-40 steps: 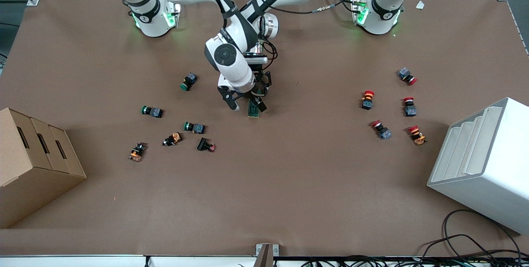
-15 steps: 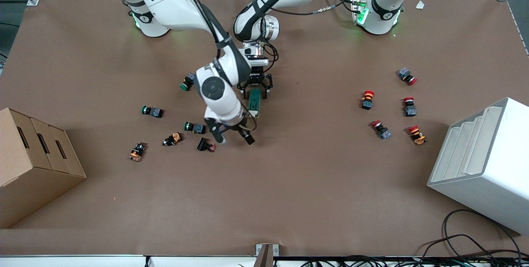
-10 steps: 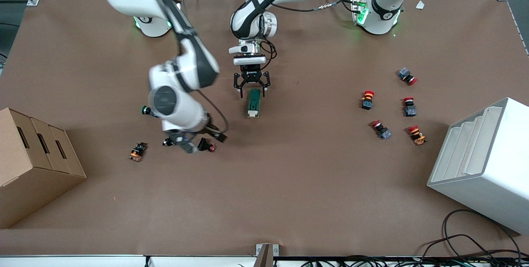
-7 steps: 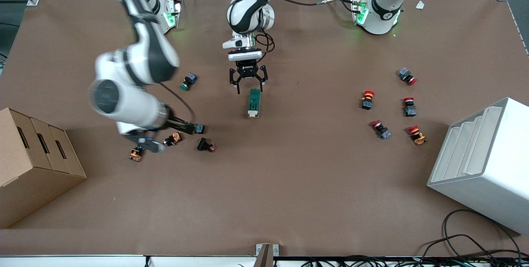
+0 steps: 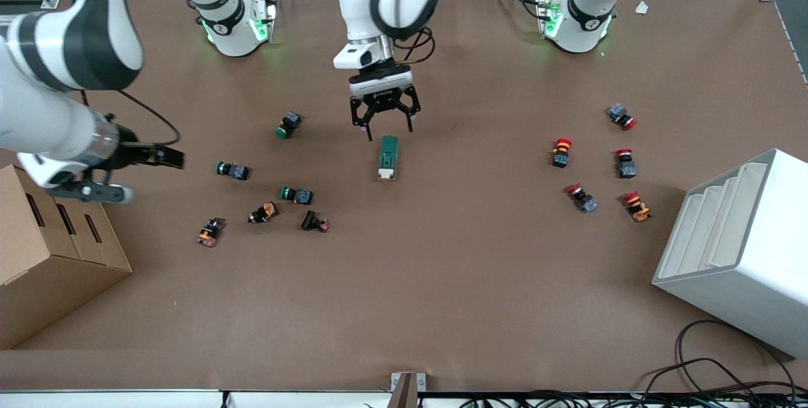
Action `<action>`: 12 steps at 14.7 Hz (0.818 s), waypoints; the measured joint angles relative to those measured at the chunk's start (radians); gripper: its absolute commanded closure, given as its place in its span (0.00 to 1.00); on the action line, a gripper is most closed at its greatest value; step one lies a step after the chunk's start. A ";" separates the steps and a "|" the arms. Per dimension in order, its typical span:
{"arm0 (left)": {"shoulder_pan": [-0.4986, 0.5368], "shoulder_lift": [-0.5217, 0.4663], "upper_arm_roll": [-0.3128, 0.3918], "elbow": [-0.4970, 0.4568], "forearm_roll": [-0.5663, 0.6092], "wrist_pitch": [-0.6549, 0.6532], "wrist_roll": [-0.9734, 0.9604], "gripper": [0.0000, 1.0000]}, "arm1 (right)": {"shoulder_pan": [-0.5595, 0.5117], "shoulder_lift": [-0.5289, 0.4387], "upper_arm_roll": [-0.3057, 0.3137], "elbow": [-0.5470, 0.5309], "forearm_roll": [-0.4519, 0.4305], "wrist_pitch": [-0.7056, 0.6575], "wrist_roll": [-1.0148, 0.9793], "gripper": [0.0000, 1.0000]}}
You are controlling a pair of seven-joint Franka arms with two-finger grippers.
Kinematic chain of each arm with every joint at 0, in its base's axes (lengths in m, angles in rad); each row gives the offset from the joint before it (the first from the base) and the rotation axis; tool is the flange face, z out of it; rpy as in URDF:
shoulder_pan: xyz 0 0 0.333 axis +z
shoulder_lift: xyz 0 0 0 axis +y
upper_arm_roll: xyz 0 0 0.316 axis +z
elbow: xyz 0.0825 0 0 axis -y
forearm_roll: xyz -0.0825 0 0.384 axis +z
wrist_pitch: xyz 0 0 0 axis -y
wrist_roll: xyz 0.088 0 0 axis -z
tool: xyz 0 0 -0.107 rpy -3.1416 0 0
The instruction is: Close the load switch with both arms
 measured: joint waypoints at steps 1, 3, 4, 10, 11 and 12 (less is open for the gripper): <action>0.043 -0.033 0.002 0.018 -0.077 -0.003 0.076 0.00 | -0.027 0.000 -0.001 0.004 -0.011 0.001 -0.038 0.00; 0.132 -0.089 0.003 0.048 -0.199 -0.032 0.213 0.00 | -0.071 0.000 -0.003 0.021 -0.016 0.005 -0.070 0.00; 0.175 -0.110 0.004 0.063 -0.250 -0.057 0.280 0.00 | -0.086 0.000 -0.003 0.036 -0.017 0.006 -0.076 0.00; 0.428 -0.179 0.005 0.180 -0.478 -0.299 0.730 0.00 | -0.166 0.000 -0.004 0.113 -0.017 -0.027 -0.161 0.00; 0.478 -0.194 0.005 0.188 -0.521 -0.315 0.792 0.00 | -0.175 0.002 -0.004 0.130 -0.017 -0.039 -0.168 0.00; 0.530 -0.212 0.005 0.190 -0.562 -0.330 0.852 0.00 | -0.179 0.005 -0.004 0.146 -0.017 -0.055 -0.170 0.00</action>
